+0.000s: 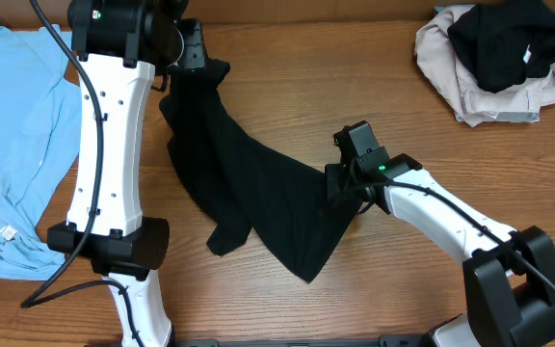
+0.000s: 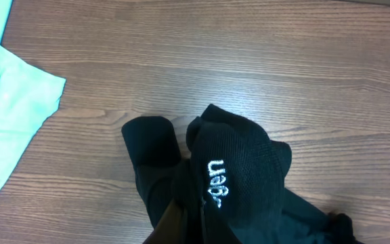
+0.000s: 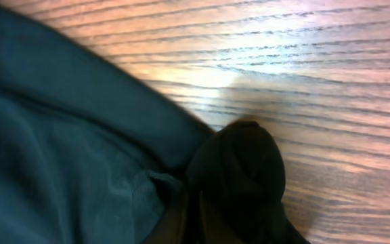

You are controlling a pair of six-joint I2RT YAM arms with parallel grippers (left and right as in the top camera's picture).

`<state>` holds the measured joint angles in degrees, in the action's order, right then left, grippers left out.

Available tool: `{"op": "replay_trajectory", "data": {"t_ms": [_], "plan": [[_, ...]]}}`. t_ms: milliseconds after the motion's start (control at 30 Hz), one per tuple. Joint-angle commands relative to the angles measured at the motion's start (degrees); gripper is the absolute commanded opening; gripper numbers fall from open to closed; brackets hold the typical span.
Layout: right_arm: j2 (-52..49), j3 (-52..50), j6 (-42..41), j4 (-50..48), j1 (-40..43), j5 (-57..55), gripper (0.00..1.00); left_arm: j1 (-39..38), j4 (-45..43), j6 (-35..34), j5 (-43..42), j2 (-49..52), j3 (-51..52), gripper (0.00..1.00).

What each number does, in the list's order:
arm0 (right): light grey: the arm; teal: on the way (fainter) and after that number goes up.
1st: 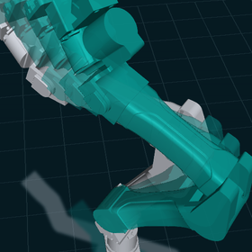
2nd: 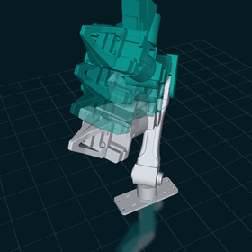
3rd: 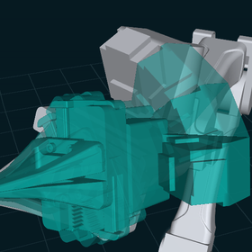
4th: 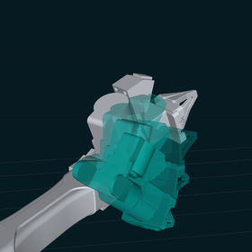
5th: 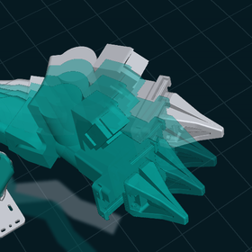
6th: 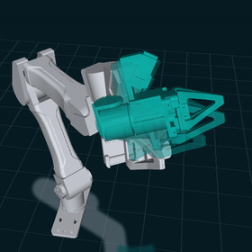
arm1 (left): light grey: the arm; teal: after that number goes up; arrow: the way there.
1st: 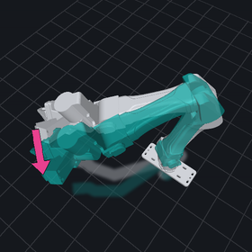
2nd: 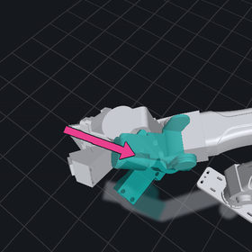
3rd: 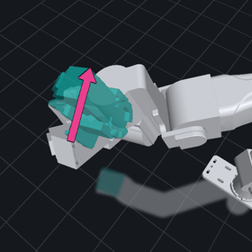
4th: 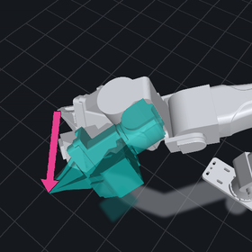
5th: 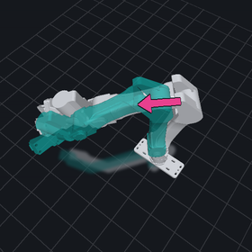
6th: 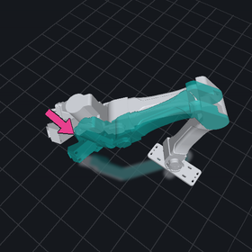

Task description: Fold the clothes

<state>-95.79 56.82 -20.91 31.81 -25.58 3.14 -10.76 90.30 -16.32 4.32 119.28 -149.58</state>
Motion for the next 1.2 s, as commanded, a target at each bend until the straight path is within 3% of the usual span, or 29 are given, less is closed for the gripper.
{"op": "replay_trajectory", "data": {"t_ms": [0,67,167,233,800,1167], "plan": [[1.5,1.0,-0.1,0.8,-0.1,0.6,0.04,0.3,0.1,1.1,0.6,0.4,-0.2,0.04],[1.5,1.0,-0.1,1.4,-0.1,0.5,0.08,0.3,0.1,1.1,0.6,0.4,-0.2,0.04],[1.5,1.0,-0.1,2.3,0.0,-0.2,0.41,0.3,0.2,1.1,0.6,0.4,-0.2,0.04],[1.5,1.0,-0.1,3.0,0.0,-0.5,0.49,0.3,0.2,1.1,0.6,0.4,-0.2,0.04],[1.5,-0.6,-0.5,4.8,-1.8,-1.1,0.45,0.3,0.3,1.1,0.6,0.4,-0.2,0.04],[1.7,7.1,3.2,13.0,-1.8,-3.7,0.47,0.3,0.3,1.1,0.6,0.4,-0.2,0.04]]}}
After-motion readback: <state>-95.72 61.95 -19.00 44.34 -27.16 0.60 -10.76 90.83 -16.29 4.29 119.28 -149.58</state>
